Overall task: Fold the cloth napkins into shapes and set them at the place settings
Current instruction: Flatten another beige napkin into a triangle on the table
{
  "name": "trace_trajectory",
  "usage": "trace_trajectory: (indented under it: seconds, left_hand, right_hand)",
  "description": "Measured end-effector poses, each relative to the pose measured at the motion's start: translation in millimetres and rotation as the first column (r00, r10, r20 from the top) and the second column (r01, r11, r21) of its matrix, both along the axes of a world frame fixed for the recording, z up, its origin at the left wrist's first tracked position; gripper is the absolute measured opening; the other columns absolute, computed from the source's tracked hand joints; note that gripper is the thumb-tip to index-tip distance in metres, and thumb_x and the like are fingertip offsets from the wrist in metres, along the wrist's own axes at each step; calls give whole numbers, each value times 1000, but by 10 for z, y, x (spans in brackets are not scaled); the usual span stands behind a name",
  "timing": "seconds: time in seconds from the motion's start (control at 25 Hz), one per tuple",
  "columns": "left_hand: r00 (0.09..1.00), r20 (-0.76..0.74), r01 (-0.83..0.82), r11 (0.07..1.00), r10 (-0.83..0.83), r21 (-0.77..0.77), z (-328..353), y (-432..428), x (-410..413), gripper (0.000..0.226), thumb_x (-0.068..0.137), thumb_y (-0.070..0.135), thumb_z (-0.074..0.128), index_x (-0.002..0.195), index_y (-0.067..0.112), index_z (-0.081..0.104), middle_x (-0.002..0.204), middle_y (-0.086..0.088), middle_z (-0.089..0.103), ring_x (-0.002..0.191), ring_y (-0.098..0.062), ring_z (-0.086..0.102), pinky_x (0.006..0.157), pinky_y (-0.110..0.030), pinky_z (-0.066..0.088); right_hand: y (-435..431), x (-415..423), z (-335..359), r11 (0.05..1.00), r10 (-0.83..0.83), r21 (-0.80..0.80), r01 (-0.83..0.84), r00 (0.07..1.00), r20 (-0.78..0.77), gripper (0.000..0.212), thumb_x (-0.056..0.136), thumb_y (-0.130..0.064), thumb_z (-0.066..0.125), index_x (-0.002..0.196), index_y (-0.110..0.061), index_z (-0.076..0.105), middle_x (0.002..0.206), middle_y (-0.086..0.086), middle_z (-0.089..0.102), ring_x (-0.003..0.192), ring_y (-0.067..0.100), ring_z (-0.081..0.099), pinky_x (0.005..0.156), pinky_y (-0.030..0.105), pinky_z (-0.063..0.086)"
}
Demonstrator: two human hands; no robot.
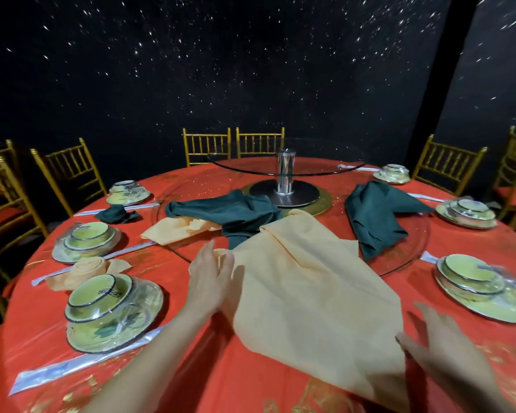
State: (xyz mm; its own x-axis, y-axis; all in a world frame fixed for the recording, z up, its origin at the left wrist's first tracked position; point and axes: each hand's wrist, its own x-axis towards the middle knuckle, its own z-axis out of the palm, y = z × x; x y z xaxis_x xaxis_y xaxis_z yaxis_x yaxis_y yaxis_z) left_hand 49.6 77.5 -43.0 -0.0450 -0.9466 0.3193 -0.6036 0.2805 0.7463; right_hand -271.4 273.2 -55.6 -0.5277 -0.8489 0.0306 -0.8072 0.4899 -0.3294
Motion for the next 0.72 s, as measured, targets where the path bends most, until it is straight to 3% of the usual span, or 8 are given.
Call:
trace_trajectory:
  seconds: [0.08,0.16,0.28,0.4,0.48,0.56,0.64,0.72]
  left_hand:
    - [988,122,89,996,-92,29,29,-12,-58,55,96,39,43,143,11,32,145,-9,40,136,-25,32,110,-39,23]
    - [921,360,135,988,-151,71,44,16,-155,46,93,40,44,132,16,40,131,-5,52,127,-28,42,105,-45,27]
    - [739,642,157,979,-204,129,20,141,-233,51,87,39,29,135,25,40,133,3,51,126,-22,44,109,-46,20]
    - [652,740,188,981,-166,55,-10,181,-139,57,78,33,18,119,30,57,126,5,60,117,-20,53,103,-31,27]
    - [573,798,171,980,-187,107,1,211,-58,45,91,35,28,126,36,55,123,2,62,115,-23,55,95,-28,36]
    - [517,833,158,979,-196,133,23,342,-14,36,94,36,38,126,34,56,119,-1,63,113,-26,56,88,-30,41]
    - [488,857,142,983,-169,113,46,483,48,51,87,56,29,116,28,62,111,-2,66,107,-26,59,84,-29,42]
    - [524,841,149,987,-134,65,101,558,108,78,74,75,13,105,26,65,101,0,68,100,-22,61,75,-29,42]
  right_hand:
    - [-214,63,88,973,113,-201,-116,993,-23,59,84,-40,64,136,-21,43,127,6,50,119,23,50,92,33,40]
    - [-535,204,145,919,254,-294,-262,965,-65,55,86,-42,60,135,-21,47,135,3,49,124,18,47,99,29,35]
    - [-1000,444,67,906,373,-142,-398,912,-171,63,91,-56,44,146,-30,29,154,-1,26,140,17,26,112,32,23]
    - [-1221,582,-29,912,409,48,-408,889,-207,65,94,-56,36,150,-31,12,158,-2,14,145,15,12,116,34,14]
    - [-1205,597,-66,923,385,109,-369,873,-299,63,96,-54,33,150,-28,12,156,-4,21,144,13,16,115,33,12]
    - [-1073,596,-56,926,369,100,-363,818,-442,54,96,-51,34,144,-28,28,146,-5,41,135,11,34,112,30,16]
    - [-891,591,45,926,363,93,-366,793,-489,40,96,-51,33,129,-33,47,123,-4,61,117,11,52,105,25,21]
    - [-699,553,181,914,406,160,-374,813,-418,43,93,-59,30,120,-35,54,114,-6,66,110,13,55,96,25,30]
